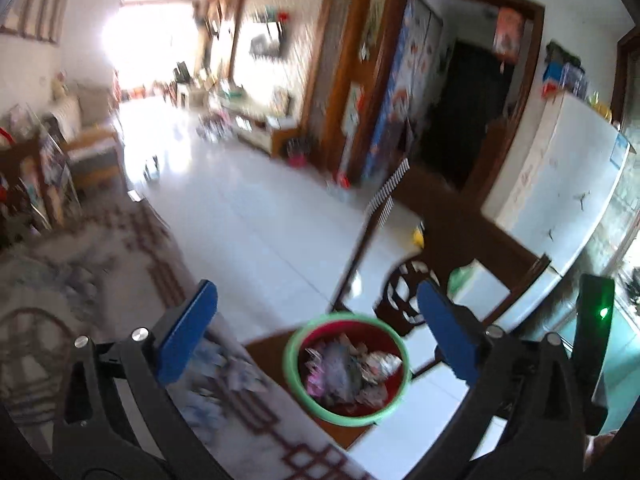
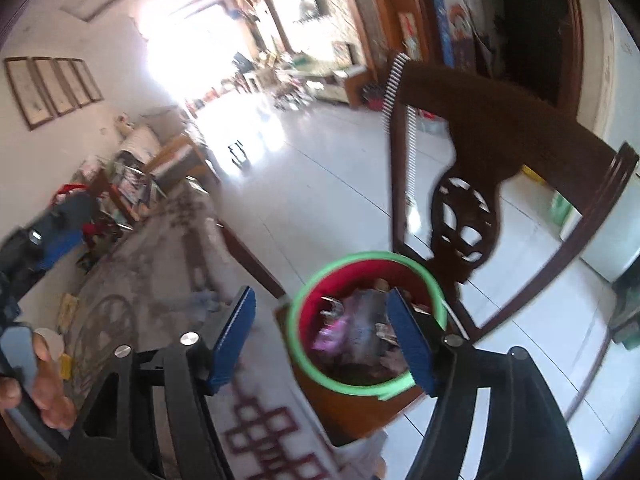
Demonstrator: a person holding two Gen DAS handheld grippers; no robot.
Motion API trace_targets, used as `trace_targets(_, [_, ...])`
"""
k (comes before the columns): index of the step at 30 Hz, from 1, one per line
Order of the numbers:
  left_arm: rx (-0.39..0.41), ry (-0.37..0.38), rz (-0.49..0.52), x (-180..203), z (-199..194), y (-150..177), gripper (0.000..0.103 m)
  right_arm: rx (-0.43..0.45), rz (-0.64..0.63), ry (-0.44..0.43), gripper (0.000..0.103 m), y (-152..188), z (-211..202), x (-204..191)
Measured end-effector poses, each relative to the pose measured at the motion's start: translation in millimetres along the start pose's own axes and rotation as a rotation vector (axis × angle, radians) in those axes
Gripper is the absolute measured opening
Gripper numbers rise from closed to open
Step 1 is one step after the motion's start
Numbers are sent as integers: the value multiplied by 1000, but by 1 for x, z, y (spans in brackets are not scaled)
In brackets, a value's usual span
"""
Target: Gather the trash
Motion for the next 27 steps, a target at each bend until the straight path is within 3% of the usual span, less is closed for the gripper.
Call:
trace_targets(3, [100, -66, 4, -27, -43, -6, 98, 164, -74, -9, 94, 7, -23, -43])
trace_targets(4, [127, -81, 3, -36, -55, -7, 98, 254, -122, 7, 96, 12, -34, -64])
trace_targets(7, [207, -124, -5, -67, -92, -7, 98, 423, -203, 44, 96, 22, -52, -106])
trace_targets(9, [222, -169, -13, -89, -110, -4, 98, 504, -190, 55, 96, 33, -58, -129])
trace_targets(12, [228, -252, -37, -124, -137, 7, 98, 441, -124, 43, 96, 39, -46, -149])
trace_targets(16, [192, -254, -72, -161, -156, 18, 98, 398, -120, 111, 96, 60, -28, -183])
trace_targets(22, [168, -255, -110, -201, -177, 29, 98, 333, -171, 112, 96, 87, -23, -229])
trace_targets(27, [160, -246, -138, -218, -186, 37, 98, 329, -213, 117, 96, 101, -31, -252])
Point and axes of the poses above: each gripper's, at about its wrist camera, not at the fingertips, and z roughly the way its jaws point, x to its right, y to its underside, the point moved 2 cm from there along z, roughly the way its jaws point, and after that the axes turned 10 degrees about -y, right-handed, at the moved point
